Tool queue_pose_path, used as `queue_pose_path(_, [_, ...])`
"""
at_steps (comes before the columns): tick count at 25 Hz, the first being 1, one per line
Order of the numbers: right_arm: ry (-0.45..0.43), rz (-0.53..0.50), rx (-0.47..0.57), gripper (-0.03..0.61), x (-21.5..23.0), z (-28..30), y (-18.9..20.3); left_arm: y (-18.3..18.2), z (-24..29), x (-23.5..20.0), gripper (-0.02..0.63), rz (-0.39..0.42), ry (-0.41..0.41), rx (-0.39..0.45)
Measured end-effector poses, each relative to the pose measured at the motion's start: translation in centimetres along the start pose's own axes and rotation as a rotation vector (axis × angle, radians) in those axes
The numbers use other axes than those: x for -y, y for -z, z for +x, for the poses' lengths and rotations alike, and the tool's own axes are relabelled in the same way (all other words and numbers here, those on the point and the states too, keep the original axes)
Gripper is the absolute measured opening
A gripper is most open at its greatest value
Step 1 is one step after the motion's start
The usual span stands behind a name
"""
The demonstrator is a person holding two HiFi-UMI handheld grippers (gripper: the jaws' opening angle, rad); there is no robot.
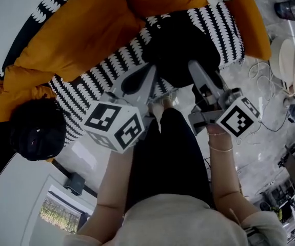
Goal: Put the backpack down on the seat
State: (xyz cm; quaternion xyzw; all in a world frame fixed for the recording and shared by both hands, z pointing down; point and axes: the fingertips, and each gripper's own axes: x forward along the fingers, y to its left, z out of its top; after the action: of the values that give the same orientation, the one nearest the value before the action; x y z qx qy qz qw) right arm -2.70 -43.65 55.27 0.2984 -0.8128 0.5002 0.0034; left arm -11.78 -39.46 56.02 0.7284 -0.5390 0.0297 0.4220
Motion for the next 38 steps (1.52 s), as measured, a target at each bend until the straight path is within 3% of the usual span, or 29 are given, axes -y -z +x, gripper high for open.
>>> queue_pose_path(17, [-0.035,-0.013,-0.066,0.114,0.3,5.6,4.2,2.6,-0.8,-5.2,0.008,-0.061,-0.036,0.003])
queue_pose_path(20, [-0.067,-0.004,-0.064,0.123,0.3,6.8,4.4,2.9,-0.2,-5.7,0.006,-0.062,-0.032,0.001])
queue_pose_path(27, [-0.05,-0.031,-0.075,0.141,0.7,8.1,4.2,2.4,1.1,-6.1,0.008,-0.076,-0.029,0.001])
queue_pose_path(33, [-0.102,-0.045,-0.08,0.156,0.7,9.0,4.9,2.9,2.6,-6.0,0.008,-0.078,-0.013,-0.014])
queue_pose_path(38, [-0.087,-0.025,-0.079,0.176,2.3,10.0,5.3,3.6,4.2,-7.2,0.008,-0.088,-0.02,-0.029])
